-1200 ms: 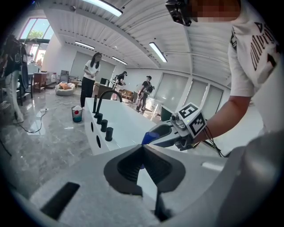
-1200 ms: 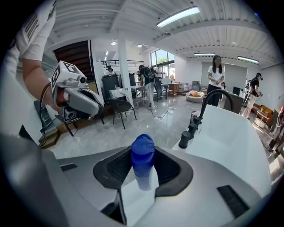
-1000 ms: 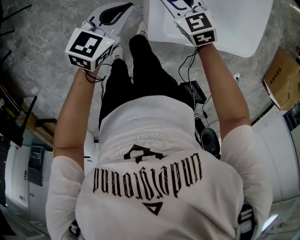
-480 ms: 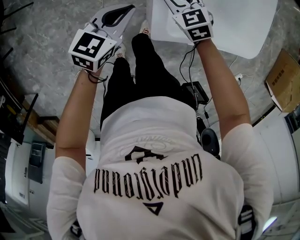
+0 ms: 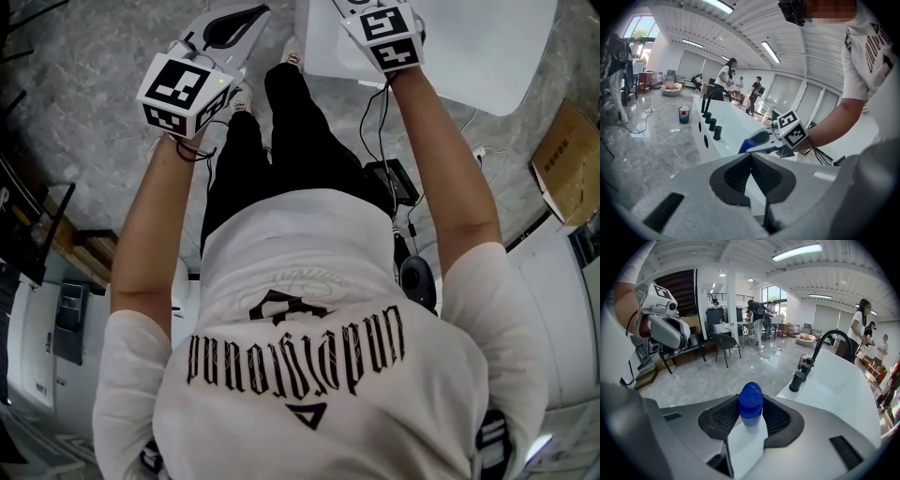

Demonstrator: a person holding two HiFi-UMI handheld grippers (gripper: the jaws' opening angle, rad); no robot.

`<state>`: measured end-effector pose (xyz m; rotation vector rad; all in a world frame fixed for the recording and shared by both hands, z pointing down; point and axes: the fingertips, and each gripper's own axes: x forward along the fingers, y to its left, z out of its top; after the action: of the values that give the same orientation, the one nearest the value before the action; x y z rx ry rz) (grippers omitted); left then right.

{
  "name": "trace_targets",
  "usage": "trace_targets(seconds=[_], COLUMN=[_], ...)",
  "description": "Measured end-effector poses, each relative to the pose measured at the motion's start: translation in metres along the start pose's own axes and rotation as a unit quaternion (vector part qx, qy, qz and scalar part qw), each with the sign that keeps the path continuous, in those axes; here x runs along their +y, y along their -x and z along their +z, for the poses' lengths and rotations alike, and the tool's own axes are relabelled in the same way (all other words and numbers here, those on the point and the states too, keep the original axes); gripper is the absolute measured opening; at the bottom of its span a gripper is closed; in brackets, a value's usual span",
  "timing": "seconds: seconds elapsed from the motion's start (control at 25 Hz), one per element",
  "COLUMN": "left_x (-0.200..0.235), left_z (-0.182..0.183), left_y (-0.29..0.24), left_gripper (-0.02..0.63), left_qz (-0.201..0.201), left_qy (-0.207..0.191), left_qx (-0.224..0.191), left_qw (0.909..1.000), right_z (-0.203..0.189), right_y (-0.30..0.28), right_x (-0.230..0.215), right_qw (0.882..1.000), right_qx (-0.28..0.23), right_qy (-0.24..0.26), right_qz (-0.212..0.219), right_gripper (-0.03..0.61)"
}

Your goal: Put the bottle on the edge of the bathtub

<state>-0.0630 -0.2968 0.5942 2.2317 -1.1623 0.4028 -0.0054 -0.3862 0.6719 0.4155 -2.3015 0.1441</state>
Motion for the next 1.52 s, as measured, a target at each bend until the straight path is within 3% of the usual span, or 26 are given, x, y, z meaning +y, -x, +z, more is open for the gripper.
trace_targets(seconds=[0.56, 1.52], left_x=[-0.004, -0.036], left_z=[-0.007, 0.027], left_y=[0.007, 0.055], left_gripper=[0.015, 0.015], left_qz=[-0.005, -0.024], left_qy=[0.009, -0.046], left_qx=[-0.001, -0.034], left_qw=[0.9999, 0.9981], right_z=[0.000, 0.038], right_y=[-0.003, 0.085], right_x=[0.006, 0.034], right_qw=[1.000, 0.997], right_qx=[0.000, -0.046], right_qy=[-0.014, -0.030], right_qz=[0.012, -0.062], right_gripper=[0.172, 0.175])
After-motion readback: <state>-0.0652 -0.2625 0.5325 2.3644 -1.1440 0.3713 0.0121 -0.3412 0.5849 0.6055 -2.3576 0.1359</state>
